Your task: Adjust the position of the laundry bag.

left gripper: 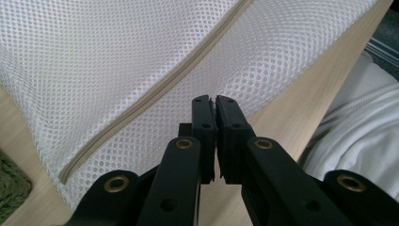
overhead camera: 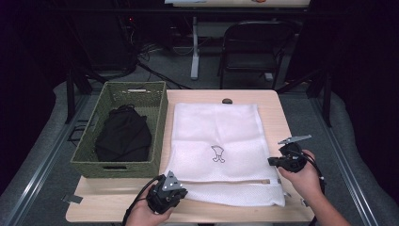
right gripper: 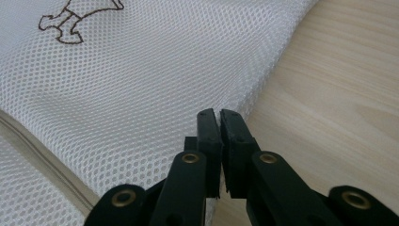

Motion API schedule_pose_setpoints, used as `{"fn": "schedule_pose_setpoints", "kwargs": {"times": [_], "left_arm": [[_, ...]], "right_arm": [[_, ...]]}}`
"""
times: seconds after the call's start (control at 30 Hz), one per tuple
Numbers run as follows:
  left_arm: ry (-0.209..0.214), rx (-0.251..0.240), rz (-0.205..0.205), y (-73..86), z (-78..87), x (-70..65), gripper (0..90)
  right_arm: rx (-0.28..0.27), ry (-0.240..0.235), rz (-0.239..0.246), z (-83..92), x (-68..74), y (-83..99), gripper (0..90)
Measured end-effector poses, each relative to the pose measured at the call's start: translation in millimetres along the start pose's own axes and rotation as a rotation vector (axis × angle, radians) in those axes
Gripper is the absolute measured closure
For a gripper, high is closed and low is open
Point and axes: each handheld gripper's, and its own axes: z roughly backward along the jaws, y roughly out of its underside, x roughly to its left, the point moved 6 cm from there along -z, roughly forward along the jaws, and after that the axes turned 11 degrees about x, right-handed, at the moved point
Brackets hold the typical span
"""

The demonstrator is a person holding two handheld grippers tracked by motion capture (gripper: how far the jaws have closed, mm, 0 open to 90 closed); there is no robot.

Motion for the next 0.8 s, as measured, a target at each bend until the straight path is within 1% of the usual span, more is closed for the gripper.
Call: {"fn": "schedule_pose_setpoints", "kwargs": {"times": [0.13,0.23,0.3,0.37,0.4,0.53,0.67,0.73,0.77,0.8], "left_arm": [[0.008,-0.001,0.002,2.2,0.6,-1.9,87.4],[0.007,-0.001,-0.001,3.6,0.0,-3.1,87.4],[-0.001,-0.002,-0.003,4.7,-1.0,-4.1,87.4],[0.001,0.000,-0.003,6.0,-2.4,-5.1,87.4],[0.009,0.003,-0.004,6.8,-3.1,-5.7,87.4],[0.006,0.010,-0.005,9.1,-6.1,-6.7,87.3],[0.015,0.009,0.000,10.9,-9.1,-8.4,87.3],[0.018,0.012,0.004,11.9,-10.8,-9.2,87.3],[0.020,0.012,0.006,12.4,-11.7,-9.7,87.3],[0.017,0.016,-0.002,12.9,-12.4,-9.4,87.3]], "right_arm": [[-0.014,-0.007,0.002,1.8,1.8,1.2,87.2],[0.000,-0.002,0.001,2.9,2.9,3.1,87.3],[-0.006,-0.004,0.001,2.7,3.7,3.6,87.3],[-0.004,-0.004,0.010,2.7,3.5,5.1,87.3],[-0.004,-0.004,0.010,2.7,3.5,5.1,87.3],[-0.001,-0.006,0.006,1.7,4.2,7.0,87.3],[-0.004,-0.006,0.009,1.4,4.0,8.8,87.3],[-0.005,-0.008,-0.006,0.6,4.1,10.2,87.3],[-0.006,-0.008,0.000,-1.1,3.4,11.5,87.3],[-0.006,-0.008,0.000,-1.1,3.4,11.5,87.3]]}}
